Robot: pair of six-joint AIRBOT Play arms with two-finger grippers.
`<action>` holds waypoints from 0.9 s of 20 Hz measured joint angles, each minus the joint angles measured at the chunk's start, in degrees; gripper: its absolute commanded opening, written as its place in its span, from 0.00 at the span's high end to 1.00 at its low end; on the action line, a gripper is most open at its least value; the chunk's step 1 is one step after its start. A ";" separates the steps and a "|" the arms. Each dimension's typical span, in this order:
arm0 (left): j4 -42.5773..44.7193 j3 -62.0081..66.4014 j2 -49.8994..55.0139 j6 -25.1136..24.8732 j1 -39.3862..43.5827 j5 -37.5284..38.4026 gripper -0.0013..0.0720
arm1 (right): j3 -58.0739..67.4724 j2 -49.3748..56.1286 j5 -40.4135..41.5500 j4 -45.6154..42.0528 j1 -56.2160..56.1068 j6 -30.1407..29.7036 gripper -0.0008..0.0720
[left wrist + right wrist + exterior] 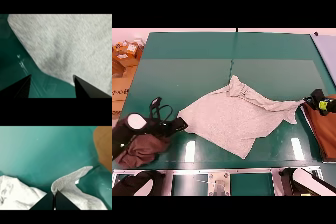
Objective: Fold the shirts.
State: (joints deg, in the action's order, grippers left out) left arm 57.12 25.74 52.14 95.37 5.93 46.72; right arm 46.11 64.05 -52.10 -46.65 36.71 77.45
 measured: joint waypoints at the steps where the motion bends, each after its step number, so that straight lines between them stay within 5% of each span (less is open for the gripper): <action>1: -1.51 -0.90 1.70 -1.18 -0.02 -3.08 0.17 | 0.00 0.00 -0.17 0.00 -0.59 0.02 0.98; 2: -2.97 -1.42 3.89 -2.51 -0.02 -6.01 0.18 | 0.00 0.00 -0.59 0.09 -1.16 0.04 0.98; 4: -5.79 -0.66 7.85 -5.09 0.00 -10.36 0.80 | 0.00 0.00 -1.25 0.09 -2.10 0.11 0.98; 5: -5.77 0.33 9.60 -6.34 -0.09 -11.26 0.96 | 0.02 0.00 -1.68 0.11 -2.34 0.11 0.98; 11: -1.09 18.12 14.91 -11.96 -6.38 -14.08 0.95 | -1.99 -2.91 -6.93 -2.05 -2.97 0.33 0.98; 18: -0.68 49.35 35.17 -25.57 -10.99 1.90 0.95 | -16.83 -12.74 -12.46 -1.33 -5.25 6.01 0.98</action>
State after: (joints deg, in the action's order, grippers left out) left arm 56.45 75.09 87.31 69.80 -5.06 48.62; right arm 29.28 51.31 -64.55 -47.99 31.46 83.46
